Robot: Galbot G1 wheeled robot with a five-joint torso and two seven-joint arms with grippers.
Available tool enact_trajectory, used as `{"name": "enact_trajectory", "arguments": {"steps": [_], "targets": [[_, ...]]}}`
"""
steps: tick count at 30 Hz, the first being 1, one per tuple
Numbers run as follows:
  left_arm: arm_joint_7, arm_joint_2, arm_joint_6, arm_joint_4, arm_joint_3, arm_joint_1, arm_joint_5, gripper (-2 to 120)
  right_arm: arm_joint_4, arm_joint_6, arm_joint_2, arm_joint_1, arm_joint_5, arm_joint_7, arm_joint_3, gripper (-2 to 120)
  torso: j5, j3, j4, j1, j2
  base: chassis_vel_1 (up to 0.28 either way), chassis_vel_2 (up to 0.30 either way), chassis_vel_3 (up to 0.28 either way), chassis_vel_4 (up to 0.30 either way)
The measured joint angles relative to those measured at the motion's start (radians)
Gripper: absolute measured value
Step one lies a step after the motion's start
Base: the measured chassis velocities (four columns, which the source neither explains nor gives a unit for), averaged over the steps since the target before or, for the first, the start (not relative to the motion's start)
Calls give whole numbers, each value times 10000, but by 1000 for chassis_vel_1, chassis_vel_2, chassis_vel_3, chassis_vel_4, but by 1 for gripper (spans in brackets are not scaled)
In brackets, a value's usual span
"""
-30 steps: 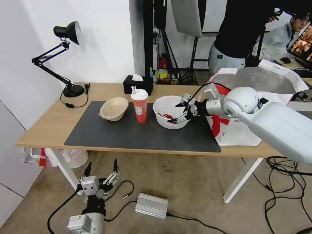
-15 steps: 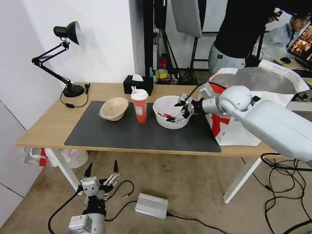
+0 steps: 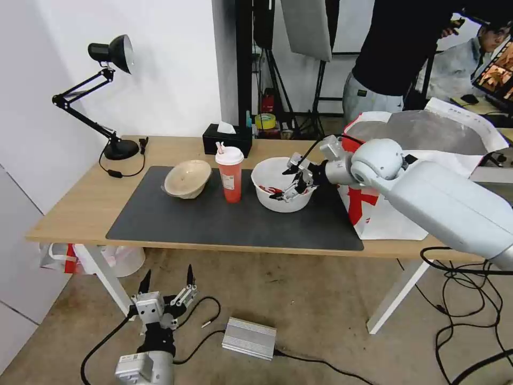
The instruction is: Pick up the trash from the table and place it into the takeout bag.
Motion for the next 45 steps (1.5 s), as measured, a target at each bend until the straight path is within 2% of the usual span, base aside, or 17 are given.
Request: {"name": "enact_trajectory", "arguments": {"steps": [15, 29, 45], "targets": [[8, 0, 0, -5, -48, -41, -6, 100, -654, -23, 577, 306, -155, 16, -260, 100, -1, 0, 0, 0, 0, 0, 0, 0, 0], [7, -2, 1, 80, -60, -133, -42, 100, -663, -465, 844, 349, -163, 300, -416, 100, -1, 0, 0, 0, 0, 0, 0, 0, 0], [4, -2, 1, 189, -31, -234, -73, 100, -847, -517, 1205, 473, -170, 407, -587, 100, 0, 0, 0, 0, -1, 0, 0, 0, 0]]}}
